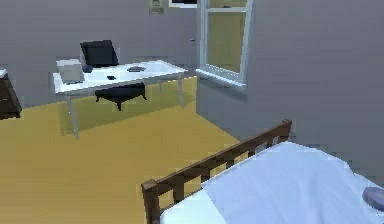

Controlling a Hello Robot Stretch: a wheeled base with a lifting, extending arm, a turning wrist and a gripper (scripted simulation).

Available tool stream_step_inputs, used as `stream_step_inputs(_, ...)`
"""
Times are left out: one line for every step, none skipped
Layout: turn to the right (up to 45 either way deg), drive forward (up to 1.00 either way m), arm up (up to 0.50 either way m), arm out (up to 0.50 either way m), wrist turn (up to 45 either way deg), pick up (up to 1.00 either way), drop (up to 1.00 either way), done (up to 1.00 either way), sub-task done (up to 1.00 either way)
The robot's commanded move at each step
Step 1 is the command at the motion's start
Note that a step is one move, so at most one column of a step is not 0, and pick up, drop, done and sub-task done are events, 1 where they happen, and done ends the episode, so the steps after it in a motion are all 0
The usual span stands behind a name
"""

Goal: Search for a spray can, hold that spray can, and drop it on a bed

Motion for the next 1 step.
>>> stream_step_inputs(-12.0,0.0,0.0,0.0,0.0,0.0,0.0,0.0,0.0)
